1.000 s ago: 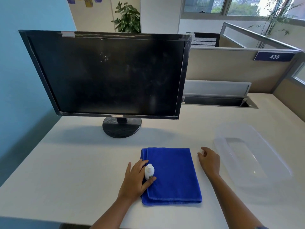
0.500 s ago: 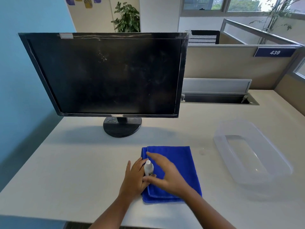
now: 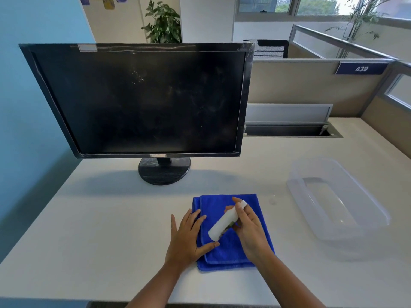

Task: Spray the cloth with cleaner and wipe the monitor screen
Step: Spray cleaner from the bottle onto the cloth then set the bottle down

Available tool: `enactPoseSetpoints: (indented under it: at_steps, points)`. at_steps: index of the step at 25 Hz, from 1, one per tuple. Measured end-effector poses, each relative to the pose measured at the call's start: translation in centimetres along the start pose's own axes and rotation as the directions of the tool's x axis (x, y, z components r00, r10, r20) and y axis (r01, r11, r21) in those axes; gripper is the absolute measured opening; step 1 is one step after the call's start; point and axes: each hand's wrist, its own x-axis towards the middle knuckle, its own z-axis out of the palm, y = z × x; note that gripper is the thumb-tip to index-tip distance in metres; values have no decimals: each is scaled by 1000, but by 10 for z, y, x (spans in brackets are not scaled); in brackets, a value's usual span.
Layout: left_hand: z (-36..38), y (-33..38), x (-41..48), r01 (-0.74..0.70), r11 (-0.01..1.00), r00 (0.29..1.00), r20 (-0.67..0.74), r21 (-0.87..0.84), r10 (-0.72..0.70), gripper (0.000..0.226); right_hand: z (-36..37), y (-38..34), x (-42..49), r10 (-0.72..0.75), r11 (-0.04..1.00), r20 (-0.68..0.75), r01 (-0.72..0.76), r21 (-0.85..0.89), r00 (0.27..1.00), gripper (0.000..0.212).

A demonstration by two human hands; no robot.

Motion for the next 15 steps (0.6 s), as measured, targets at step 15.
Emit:
enactPoseSetpoints:
  at_steps: [15]
  points:
    - [-7,2,3,66,997,979,191,51,-74,76,17,-18,-18,326,932,-49,-312,183,944,29]
